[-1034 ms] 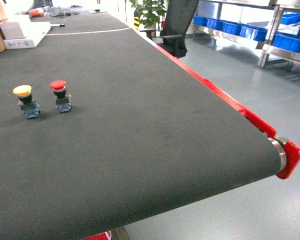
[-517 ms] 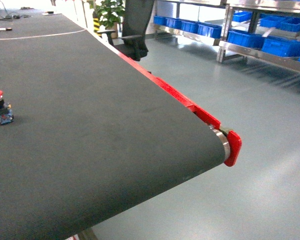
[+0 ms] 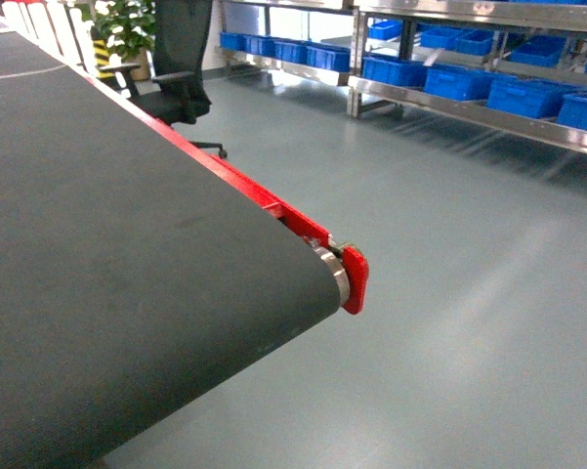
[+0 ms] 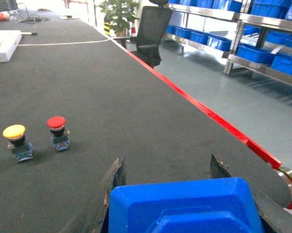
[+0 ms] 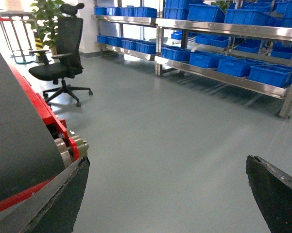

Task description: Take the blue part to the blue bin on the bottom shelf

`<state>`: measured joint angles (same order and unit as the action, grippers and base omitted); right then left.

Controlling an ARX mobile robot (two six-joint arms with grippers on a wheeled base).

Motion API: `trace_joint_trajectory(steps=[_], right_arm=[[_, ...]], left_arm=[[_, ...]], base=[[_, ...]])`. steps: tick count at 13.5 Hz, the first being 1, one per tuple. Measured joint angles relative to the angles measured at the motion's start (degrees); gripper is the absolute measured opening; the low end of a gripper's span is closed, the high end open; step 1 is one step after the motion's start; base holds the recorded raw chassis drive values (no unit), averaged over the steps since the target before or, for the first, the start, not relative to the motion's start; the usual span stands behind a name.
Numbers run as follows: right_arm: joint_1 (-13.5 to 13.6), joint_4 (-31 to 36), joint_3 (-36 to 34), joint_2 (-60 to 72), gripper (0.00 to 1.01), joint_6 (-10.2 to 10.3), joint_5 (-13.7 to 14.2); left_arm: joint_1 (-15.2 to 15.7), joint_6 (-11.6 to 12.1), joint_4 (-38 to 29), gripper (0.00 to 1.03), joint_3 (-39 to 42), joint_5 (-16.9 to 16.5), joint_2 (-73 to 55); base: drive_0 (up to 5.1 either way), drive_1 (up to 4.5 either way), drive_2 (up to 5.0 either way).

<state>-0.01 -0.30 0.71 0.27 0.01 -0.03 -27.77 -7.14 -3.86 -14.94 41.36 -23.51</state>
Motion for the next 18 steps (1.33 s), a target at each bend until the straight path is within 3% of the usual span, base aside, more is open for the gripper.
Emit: trace_joint_trajectory(steps=[18], right_arm=[[0.00, 0.00, 0.00, 0.00, 0.98, 0.00, 0.02]], left_arm=[[0.00, -0.02, 0.00, 0.43, 0.00, 0.00, 0.00]], base=[[-1.6, -1.61, -1.6]])
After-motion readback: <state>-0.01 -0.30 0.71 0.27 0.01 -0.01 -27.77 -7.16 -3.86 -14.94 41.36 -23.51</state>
